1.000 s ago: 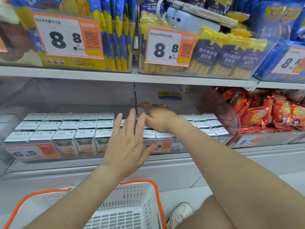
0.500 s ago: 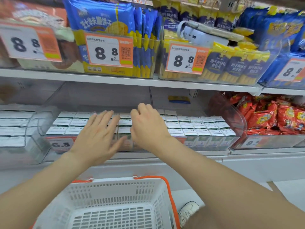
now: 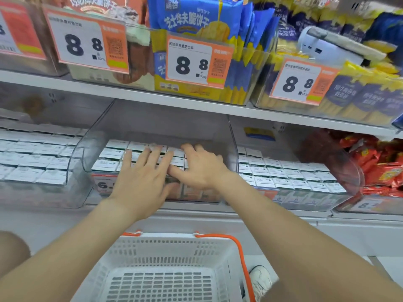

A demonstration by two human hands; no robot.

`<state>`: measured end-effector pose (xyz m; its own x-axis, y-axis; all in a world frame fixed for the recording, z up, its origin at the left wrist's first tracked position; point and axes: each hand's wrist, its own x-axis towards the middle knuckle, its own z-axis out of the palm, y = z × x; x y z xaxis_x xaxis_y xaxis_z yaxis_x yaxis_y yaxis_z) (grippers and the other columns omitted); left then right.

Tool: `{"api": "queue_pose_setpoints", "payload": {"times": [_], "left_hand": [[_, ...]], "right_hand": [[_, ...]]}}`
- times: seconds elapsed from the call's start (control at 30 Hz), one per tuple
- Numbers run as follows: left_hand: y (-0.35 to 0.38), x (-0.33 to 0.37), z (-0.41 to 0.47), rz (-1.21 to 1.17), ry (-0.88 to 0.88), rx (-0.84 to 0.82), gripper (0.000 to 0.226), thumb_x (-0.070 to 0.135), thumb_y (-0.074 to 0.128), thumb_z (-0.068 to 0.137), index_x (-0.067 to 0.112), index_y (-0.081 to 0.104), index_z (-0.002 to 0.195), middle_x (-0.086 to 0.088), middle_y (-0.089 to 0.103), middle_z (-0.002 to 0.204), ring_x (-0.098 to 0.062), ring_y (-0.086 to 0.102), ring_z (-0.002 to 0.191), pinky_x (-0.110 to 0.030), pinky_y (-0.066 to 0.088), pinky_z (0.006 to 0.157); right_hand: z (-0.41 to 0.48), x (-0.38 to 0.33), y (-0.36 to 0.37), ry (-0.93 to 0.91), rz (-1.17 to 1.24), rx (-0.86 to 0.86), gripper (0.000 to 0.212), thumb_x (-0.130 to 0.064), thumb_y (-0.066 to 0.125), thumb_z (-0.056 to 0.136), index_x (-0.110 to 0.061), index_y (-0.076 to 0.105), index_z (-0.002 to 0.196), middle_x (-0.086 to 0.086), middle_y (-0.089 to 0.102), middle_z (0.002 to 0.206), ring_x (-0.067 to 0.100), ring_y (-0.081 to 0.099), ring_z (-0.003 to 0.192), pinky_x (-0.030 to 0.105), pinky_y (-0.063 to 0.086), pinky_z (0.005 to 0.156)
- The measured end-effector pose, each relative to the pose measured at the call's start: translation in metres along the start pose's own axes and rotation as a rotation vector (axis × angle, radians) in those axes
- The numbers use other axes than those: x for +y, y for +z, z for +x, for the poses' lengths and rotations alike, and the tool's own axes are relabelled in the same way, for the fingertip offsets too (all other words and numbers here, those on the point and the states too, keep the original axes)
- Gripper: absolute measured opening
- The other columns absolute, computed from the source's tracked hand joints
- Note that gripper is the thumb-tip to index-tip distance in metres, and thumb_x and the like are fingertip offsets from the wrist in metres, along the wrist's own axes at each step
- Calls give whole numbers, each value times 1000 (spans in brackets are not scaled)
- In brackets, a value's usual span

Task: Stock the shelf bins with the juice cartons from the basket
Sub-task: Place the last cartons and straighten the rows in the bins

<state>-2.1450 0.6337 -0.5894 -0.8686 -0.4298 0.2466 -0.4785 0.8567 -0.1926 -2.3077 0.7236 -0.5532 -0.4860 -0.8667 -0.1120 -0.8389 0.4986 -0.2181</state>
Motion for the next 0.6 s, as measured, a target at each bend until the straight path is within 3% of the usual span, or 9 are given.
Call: {"api": "queue_pose_setpoints", "payload": {"times": [0.2,0.33,0.43,0.5,0.6], "left_hand": [[-2,0,-2,-22,-16,1,92,62,60,93,7,34,161,-24,49,153,-40,50,139,-65,34,112],[-3,-4,-2,-79,-8,24,93,70,39,95,3,33,160,-20,48,155,-35,48,143,-60,35,117],[-4,-17,-3,-126,-61,19,108,82,24,86,5,29,161,-17,42,160,-36,40,148,-60,33,119],[-1,-28,-8,-117,-114,-6,117,86,31,81,2,26,162,-22,39,159,-42,37,148,-63,32,118],[5,-39,-17,-102,-201,-44,125,76,68,76,-8,27,158,-30,42,152,-53,41,140,-67,37,113]], "right_hand": [[-4,-5,-1,-25,0,-1,83,-83,37,88,-29,34,152,7,48,149,40,55,130,60,42,105],[-5,-7,8,-22,-67,43,78,-81,30,92,-37,28,156,7,46,154,44,49,135,66,30,111],[-3,-14,13,-122,-125,137,71,-71,31,98,-37,23,160,10,40,158,49,37,142,72,15,118],[4,-25,12,-286,-157,154,63,-57,32,104,-32,24,161,11,37,159,49,34,144,69,14,121],[22,-50,13,-458,-191,132,63,-39,33,102,-23,28,162,11,35,162,47,28,150,64,13,124]]}}
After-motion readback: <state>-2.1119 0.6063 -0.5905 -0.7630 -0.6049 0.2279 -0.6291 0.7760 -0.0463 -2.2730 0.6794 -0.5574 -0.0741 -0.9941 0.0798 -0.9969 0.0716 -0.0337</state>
